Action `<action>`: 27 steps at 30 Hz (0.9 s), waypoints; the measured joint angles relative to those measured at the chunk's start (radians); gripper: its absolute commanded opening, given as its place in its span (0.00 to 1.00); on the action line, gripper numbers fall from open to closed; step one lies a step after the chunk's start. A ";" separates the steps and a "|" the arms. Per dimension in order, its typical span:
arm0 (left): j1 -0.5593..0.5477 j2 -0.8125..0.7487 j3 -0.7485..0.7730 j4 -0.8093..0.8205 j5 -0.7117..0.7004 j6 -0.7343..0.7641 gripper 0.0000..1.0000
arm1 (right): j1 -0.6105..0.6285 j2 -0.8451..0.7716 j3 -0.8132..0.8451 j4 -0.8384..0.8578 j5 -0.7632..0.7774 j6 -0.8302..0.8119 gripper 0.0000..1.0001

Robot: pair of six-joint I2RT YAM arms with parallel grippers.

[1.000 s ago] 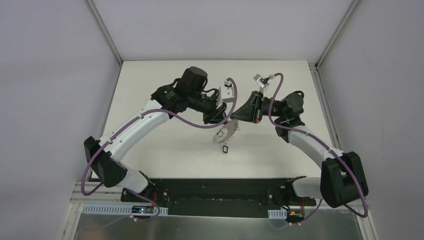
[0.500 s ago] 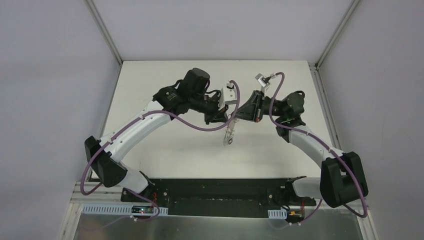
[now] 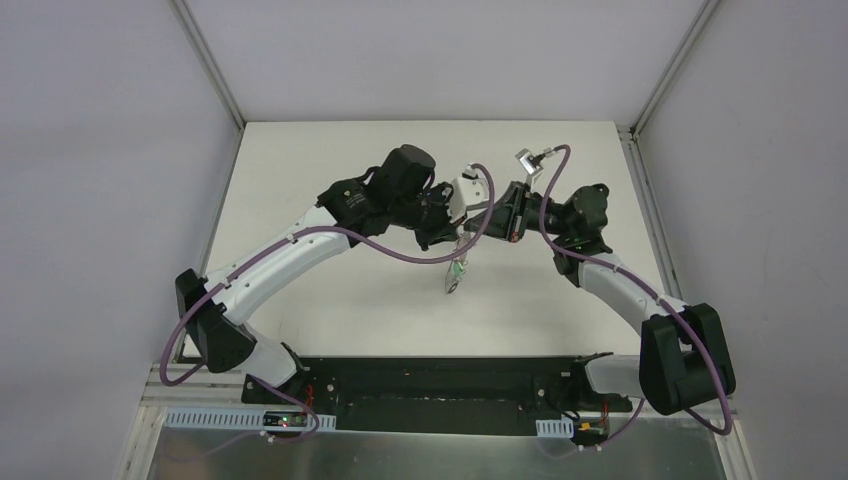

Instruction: Put the keys on the keyring

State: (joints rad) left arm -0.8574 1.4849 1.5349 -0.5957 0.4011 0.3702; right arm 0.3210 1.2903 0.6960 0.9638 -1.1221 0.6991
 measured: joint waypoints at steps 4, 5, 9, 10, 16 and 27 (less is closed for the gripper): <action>-0.013 0.007 0.001 0.003 -0.042 -0.032 0.00 | -0.005 0.000 -0.007 -0.011 0.018 0.000 0.00; -0.014 0.009 0.003 0.005 -0.048 -0.041 0.00 | -0.006 0.000 -0.007 -0.011 0.020 0.000 0.00; -0.021 0.022 0.016 0.006 -0.073 -0.072 0.00 | -0.013 0.000 -0.008 -0.012 0.033 0.000 0.00; -0.021 0.025 0.018 0.006 -0.074 -0.078 0.00 | -0.014 0.000 -0.010 -0.012 0.037 0.000 0.00; -0.032 0.054 0.032 0.003 -0.098 -0.116 0.01 | -0.021 0.000 -0.024 -0.023 0.048 -0.003 0.00; -0.034 0.062 0.047 -0.015 -0.084 -0.153 0.16 | -0.023 0.000 -0.024 -0.048 0.071 -0.037 0.00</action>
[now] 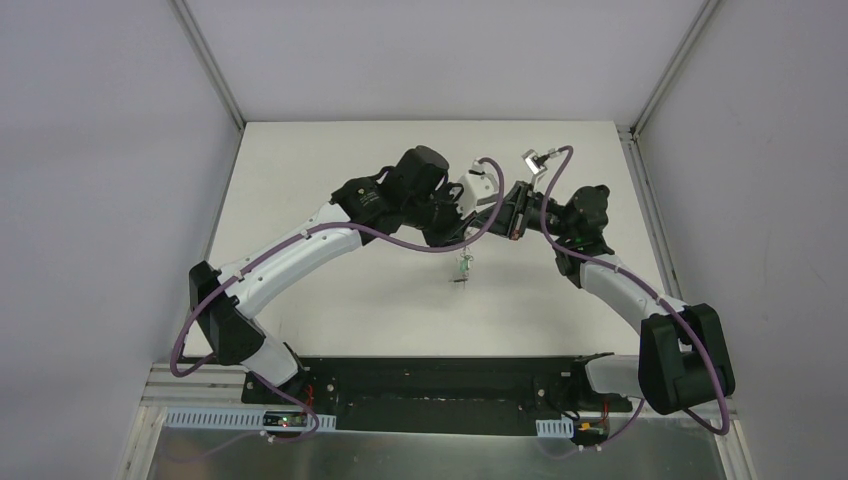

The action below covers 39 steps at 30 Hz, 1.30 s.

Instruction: Put the keys on the keyring

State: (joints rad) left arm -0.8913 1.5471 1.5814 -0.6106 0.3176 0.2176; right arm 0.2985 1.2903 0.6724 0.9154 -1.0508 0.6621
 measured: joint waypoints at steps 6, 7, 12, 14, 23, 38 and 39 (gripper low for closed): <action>-0.002 0.000 0.000 -0.002 0.041 0.010 0.23 | -0.001 0.000 0.000 -0.006 -0.002 -0.042 0.00; -0.002 -0.001 0.000 -0.005 0.049 0.012 0.24 | -0.002 0.000 0.000 -0.006 -0.004 -0.047 0.00; 0.018 -0.015 0.000 -0.021 0.080 0.030 0.25 | -0.006 0.000 -0.011 0.006 -0.028 -0.054 0.00; 0.038 -0.031 -0.005 -0.023 0.095 0.031 0.26 | -0.007 -0.001 -0.016 0.015 -0.041 -0.054 0.00; 0.145 -0.068 -0.021 -0.001 0.184 -0.018 0.28 | -0.010 -0.008 -0.016 0.049 -0.089 -0.053 0.00; 0.146 0.032 -0.018 0.043 0.388 -0.099 0.25 | -0.011 -0.011 -0.019 0.124 -0.125 -0.032 0.00; 0.146 0.033 -0.018 0.048 0.390 -0.100 0.25 | -0.011 -0.011 -0.021 0.129 -0.126 -0.031 0.00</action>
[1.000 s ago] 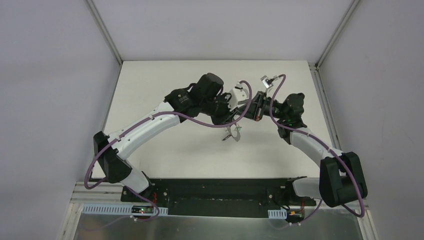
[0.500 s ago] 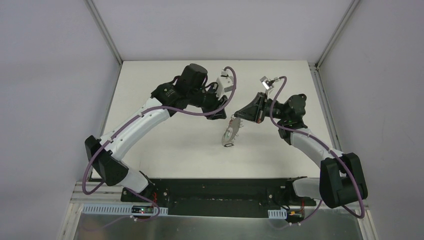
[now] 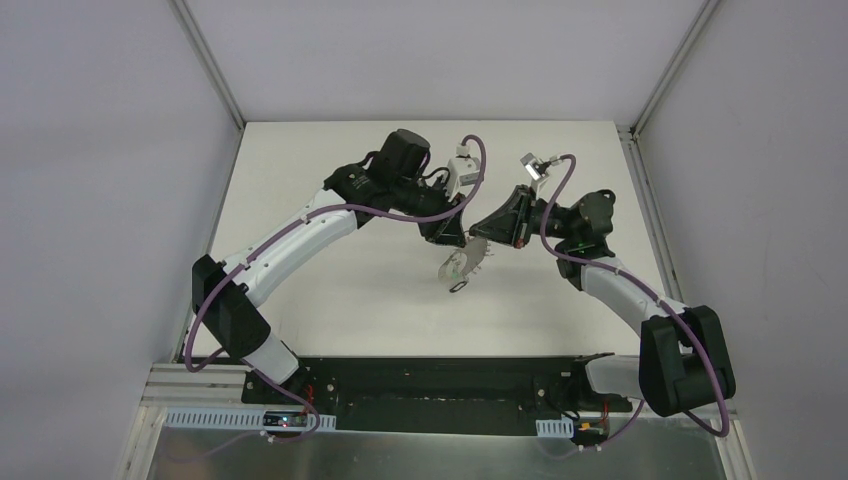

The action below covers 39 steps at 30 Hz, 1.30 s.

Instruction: Put the keys on the keyring

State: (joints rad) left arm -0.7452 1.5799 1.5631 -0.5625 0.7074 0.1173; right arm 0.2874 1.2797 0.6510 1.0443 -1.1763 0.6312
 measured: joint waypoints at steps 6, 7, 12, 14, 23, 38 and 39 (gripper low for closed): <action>0.000 0.000 0.000 0.014 0.018 0.000 0.17 | 0.000 0.000 -0.006 0.006 -0.011 0.008 0.00; 0.000 0.000 0.000 0.016 0.019 0.000 0.14 | 0.000 0.000 -0.006 0.007 -0.011 0.008 0.00; 0.001 0.000 0.000 0.024 0.023 0.001 0.02 | -0.001 0.000 -0.006 0.014 -0.021 0.013 0.00; 0.002 0.000 0.000 0.027 0.022 0.002 0.00 | -0.001 0.000 -0.006 0.019 -0.027 0.013 0.00; 0.001 0.000 0.000 0.027 0.030 0.003 0.11 | -0.001 0.000 -0.006 0.024 -0.039 0.014 0.00; 0.014 -0.002 0.000 0.046 0.089 0.013 0.14 | -0.003 0.027 -0.006 0.025 -0.068 0.014 0.00; 0.014 -0.002 0.000 0.047 0.093 0.013 0.14 | -0.003 0.027 -0.006 0.025 -0.069 0.015 0.00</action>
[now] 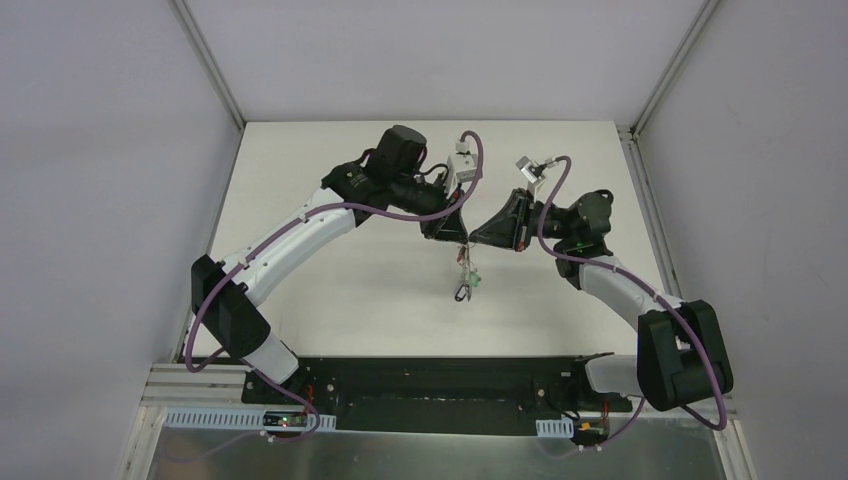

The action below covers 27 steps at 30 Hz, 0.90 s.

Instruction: Put the keys on the keyring

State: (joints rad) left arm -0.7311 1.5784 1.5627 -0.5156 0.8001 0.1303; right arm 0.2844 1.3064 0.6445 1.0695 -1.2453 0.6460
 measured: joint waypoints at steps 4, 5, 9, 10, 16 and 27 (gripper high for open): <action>0.000 0.000 0.000 0.006 0.005 0.000 0.13 | 0.000 0.000 0.000 0.000 -0.002 0.000 0.00; 0.000 0.000 -0.002 0.009 0.006 0.000 0.13 | 0.000 0.000 0.000 0.000 -0.002 0.000 0.00; 0.000 0.000 -0.014 0.019 0.012 0.000 0.14 | 0.000 0.002 0.000 -0.003 -0.008 0.000 0.00; 0.000 0.000 -0.018 0.022 0.013 0.000 0.14 | 0.000 0.003 0.000 -0.003 -0.010 0.000 0.00; 0.000 0.000 -0.033 0.032 0.016 0.000 0.16 | -0.002 0.010 0.000 -0.005 -0.017 0.001 0.00; 0.000 0.000 -0.061 0.041 0.029 0.000 0.08 | -0.006 0.010 0.000 -0.004 -0.016 0.008 0.00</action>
State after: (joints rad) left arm -0.7311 1.5780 1.5017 -0.4744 0.8295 0.1307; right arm 0.2779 1.3167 0.6445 1.0657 -1.2617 0.6544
